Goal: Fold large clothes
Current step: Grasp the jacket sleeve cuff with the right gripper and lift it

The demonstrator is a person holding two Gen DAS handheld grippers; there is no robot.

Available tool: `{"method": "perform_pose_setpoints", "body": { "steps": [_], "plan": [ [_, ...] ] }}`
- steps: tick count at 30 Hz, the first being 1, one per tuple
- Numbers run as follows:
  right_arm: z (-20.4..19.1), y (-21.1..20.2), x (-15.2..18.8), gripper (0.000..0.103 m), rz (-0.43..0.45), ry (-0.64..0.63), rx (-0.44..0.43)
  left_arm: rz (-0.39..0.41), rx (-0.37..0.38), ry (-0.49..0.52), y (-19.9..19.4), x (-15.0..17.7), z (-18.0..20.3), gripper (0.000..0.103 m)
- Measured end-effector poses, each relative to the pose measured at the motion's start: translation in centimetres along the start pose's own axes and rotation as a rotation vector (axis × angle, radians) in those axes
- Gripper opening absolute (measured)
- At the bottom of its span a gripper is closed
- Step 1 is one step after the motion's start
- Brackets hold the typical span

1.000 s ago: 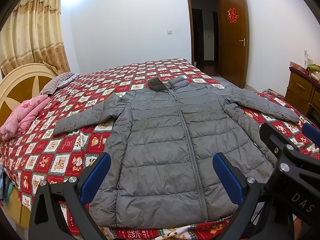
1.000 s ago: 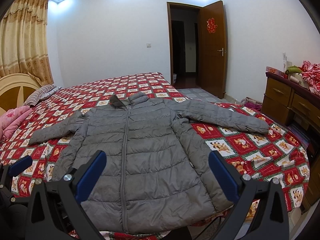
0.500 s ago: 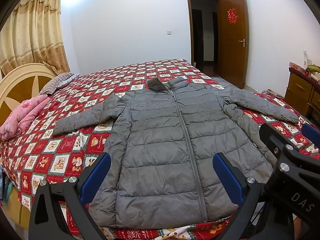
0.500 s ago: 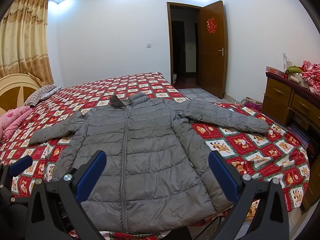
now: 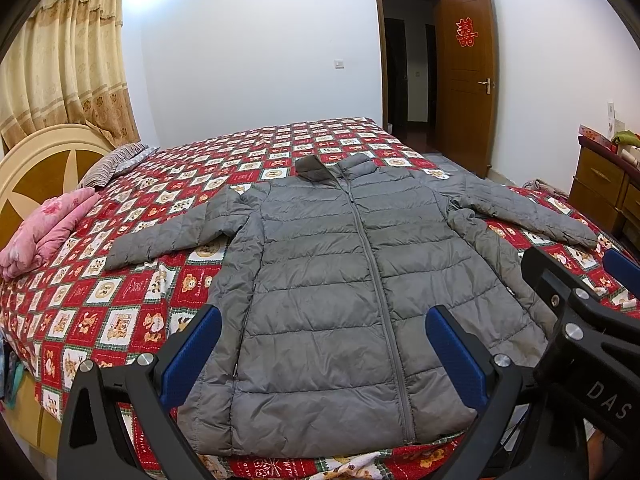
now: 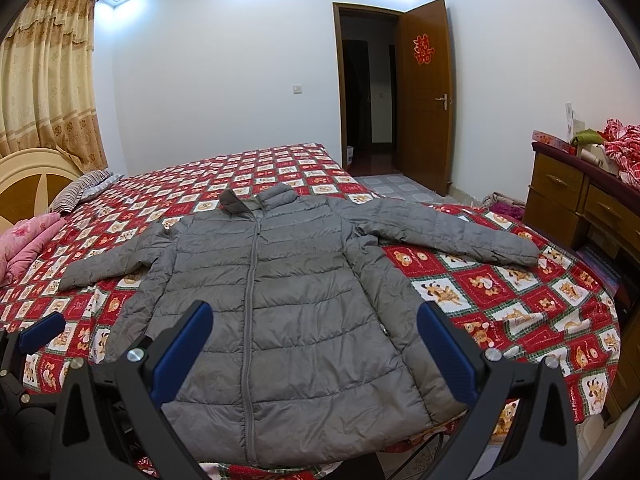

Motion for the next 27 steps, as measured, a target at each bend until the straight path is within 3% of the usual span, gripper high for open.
{"method": "perform_pose_setpoints", "body": {
  "steps": [10,20,24,27],
  "plan": [
    [0.2,0.9,0.3,0.103,-0.030,0.033,-0.001,-0.032,-0.003,-0.032,1.0,0.1,-0.8,0.102],
    [1.4,4.7,0.4,0.103,-0.118,0.086,0.004,-0.091,0.030,-0.051,4.2,-0.3,-2.0,0.102],
    [4.2,8.2,0.0,0.103,-0.159,0.164,0.039,-0.119,0.101,-0.072,6.6,-1.6,-3.3,0.102],
    [8.1,11.4,-0.4,0.103,-0.189,0.242,0.096,-0.117,0.103,-0.089,8.7,-3.0,-5.5,0.102]
  ]
}}
Point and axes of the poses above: each gripper's, at about its wrist camera, not at the fingertips, and y roughly the way its jaws point, z to its right, x to its underside, the point moved 10 cm from there along y, roughly the way its jaws point, and after that the axes turned 13 degrees about x, right-handed, at the moved point
